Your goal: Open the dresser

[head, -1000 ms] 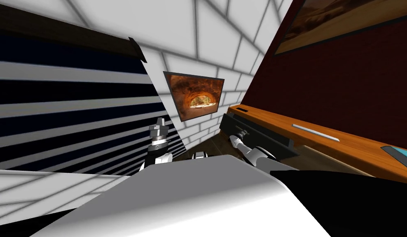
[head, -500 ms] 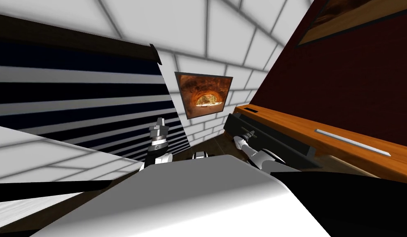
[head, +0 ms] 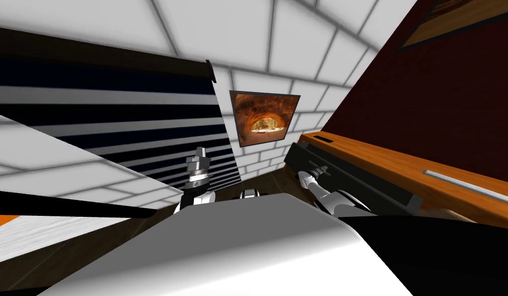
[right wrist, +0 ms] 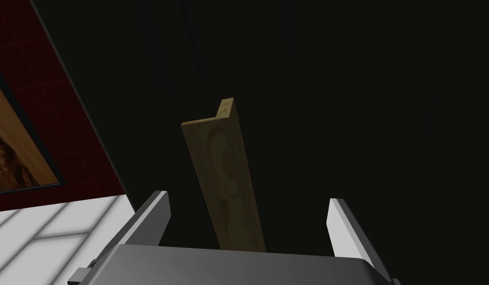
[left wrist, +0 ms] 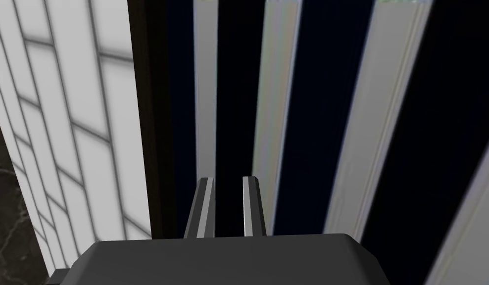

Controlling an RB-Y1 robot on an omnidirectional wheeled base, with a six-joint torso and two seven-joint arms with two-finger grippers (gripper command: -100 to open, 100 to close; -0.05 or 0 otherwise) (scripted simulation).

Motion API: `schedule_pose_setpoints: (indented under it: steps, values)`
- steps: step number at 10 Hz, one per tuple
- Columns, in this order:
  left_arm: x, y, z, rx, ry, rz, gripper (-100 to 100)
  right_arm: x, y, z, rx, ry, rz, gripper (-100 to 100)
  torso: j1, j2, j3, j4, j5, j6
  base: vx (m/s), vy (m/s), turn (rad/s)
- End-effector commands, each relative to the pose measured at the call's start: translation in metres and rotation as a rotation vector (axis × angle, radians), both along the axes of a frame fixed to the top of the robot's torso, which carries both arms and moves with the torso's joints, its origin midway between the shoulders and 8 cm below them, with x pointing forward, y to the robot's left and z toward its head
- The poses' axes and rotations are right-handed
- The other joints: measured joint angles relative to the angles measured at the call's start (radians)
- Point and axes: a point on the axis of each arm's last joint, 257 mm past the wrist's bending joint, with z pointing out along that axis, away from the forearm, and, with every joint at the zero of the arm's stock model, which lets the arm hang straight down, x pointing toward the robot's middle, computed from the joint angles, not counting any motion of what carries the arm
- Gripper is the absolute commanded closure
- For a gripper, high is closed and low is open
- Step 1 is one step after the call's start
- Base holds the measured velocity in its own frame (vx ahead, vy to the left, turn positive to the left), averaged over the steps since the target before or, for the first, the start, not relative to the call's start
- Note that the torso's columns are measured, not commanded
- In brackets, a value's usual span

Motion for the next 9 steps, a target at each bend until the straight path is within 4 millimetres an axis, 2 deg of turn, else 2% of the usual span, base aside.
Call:
schedule_pose_setpoints:
  steps: [1,2,4,5,7,9]
  values:
    - [0.000,0.000,0.000,0.000,0.000,0.000,0,-0.025,-0.029,0.012,-0.002,-0.001,-0.048,-100,-0.002,-0.001,0.000,0.000,0.000,0.002,-0.025,0.044,0.179]
    - [0.000,0.000,0.000,0.000,0.000,0.000,0,-0.026,-0.030,0.013,-0.001,-0.005,-0.052,-100,-0.003,-0.002,-0.001,0.000,-0.001,0.000,-0.021,0.031,0.101]
    - [0.000,0.000,0.000,0.000,0.000,0.000,0,-0.057,-0.060,0.029,-0.013,0.000,-0.098,-100,-0.003,-0.001,-0.001,0.000,-0.001,0.000,-0.037,0.051,0.254]
    - [0.000,0.000,0.000,0.000,0.000,0.000,0,-0.059,-0.062,0.031,-0.012,-0.008,-0.108,-100,-0.001,0.000,0.000,0.000,0.000,0.000,-0.038,0.052,0.114]
    - [0.000,0.000,0.000,0.000,0.000,0.000,0,-0.087,-0.090,0.051,-0.030,-0.003,-0.145,-100,-0.002,-0.001,-0.001,0.000,0.000,0.001,-0.039,0.069,0.229]
    - [0.000,0.000,0.000,0.000,0.000,0.000,0,-0.091,-0.093,0.054,-0.028,-0.015,-0.158,-100,0.003,-0.001,-0.002,0.002,0.006,-0.001,-0.021,0.032,0.059]
